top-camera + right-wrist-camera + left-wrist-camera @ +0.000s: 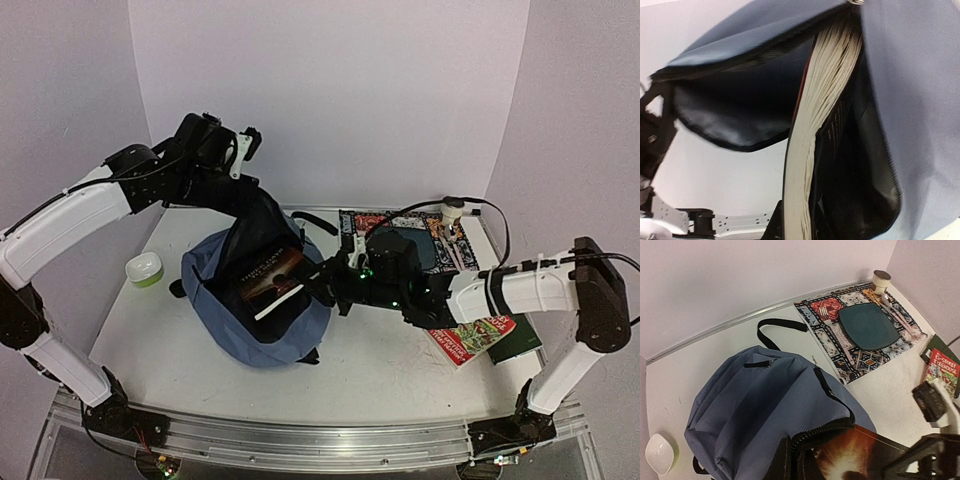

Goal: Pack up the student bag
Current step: Place the book in the largest pocket of the bag.

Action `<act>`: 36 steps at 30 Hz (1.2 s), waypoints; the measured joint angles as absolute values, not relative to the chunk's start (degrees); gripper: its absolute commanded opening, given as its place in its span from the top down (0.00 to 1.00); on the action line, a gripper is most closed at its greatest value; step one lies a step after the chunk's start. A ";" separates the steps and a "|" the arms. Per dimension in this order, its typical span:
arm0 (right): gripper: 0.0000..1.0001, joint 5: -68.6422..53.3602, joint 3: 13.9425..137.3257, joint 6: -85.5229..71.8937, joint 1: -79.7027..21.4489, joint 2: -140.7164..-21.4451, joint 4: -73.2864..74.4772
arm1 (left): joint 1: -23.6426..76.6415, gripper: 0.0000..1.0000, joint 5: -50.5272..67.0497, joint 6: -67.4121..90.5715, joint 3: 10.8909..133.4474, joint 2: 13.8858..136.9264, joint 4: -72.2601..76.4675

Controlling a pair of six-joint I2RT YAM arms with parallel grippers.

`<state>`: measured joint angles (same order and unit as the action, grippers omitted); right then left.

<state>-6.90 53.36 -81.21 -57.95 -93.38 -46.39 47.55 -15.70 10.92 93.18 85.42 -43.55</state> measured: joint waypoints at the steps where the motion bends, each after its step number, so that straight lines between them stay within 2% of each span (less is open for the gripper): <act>1: 1.00 -6.65 53.42 -81.22 -57.88 -94.25 -46.51 | 47.56 1.00 -14.77 11.34 93.61 85.36 -43.67; 13: 1.00 -5.19 57.06 -80.64 -56.45 -102.75 -46.75 | 47.57 1.00 -5.30 15.21 94.64 81.91 -45.19; 36: 1.00 -8.89 72.06 -82.97 -55.05 -117.22 -48.33 | 47.55 1.00 -0.28 17.75 91.02 79.13 -45.33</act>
